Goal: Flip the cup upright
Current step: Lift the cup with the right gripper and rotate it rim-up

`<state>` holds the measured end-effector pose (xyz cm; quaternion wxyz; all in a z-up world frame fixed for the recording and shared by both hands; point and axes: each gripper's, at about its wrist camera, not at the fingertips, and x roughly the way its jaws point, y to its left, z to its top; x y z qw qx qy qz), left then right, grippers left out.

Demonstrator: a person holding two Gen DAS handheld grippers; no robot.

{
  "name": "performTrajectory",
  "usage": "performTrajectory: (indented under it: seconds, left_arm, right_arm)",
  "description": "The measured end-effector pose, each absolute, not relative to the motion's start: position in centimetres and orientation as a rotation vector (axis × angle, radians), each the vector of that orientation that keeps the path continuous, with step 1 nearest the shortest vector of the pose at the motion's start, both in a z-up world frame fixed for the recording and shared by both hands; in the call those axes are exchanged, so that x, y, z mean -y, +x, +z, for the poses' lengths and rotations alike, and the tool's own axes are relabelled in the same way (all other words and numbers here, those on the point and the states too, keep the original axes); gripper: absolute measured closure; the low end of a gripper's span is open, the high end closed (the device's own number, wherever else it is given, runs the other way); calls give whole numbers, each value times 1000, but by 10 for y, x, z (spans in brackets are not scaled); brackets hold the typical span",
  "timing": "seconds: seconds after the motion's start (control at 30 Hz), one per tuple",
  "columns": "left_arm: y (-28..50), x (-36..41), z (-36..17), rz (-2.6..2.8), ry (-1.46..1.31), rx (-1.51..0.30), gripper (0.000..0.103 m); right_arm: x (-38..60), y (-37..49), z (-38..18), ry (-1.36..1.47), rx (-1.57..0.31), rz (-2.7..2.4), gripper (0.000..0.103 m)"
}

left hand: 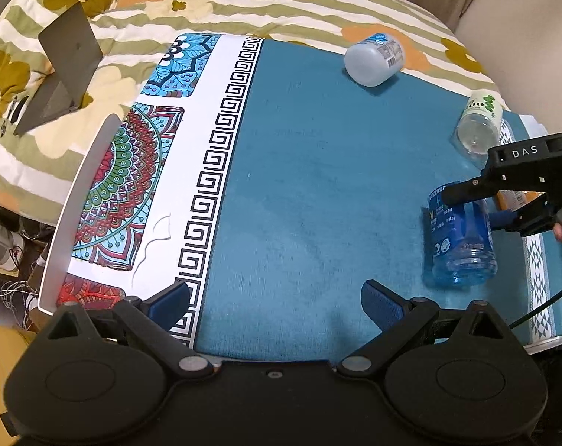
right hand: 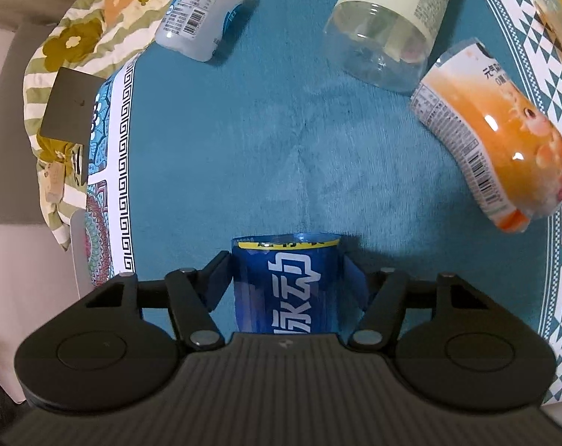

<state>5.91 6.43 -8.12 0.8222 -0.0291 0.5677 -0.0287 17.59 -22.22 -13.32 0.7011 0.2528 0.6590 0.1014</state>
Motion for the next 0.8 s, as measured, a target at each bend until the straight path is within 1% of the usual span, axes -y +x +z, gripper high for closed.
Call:
performTrajectory:
  seconds: [0.27, 0.4, 0.47, 0.57, 0.6, 0.7, 0.8]
  left_arm:
    - [59, -67, -78, -60, -62, -1203, 3]
    - [56, -69, -71, -50, -47, -1183, 3]
    - [53, -71, -67, -43, -46, -1167, 3]
    - [51, -77, -65, -35, -72, -1149, 3]
    - [50, -79, -65, -33, -83, -1146, 3]
    - [48, -82, -66, -40, -89, -1141, 3]
    - [44, -82, -69, -46, -53, -1140, 3]
  right_arm:
    - [225, 173, -131, 572, -1450, 228, 26]
    - [226, 164, -114, 565, -1381, 236, 26]
    - [224, 156, -99, 540, -1300, 235, 26]
    - [215, 132, -77, 454, -1096, 210, 26]
    - [209, 120, -74, 422, -1001, 192, 26]
    - [190, 91, -79, 297, -785, 139, 26]
    - [170, 74, -93, 182, -649, 103, 26]
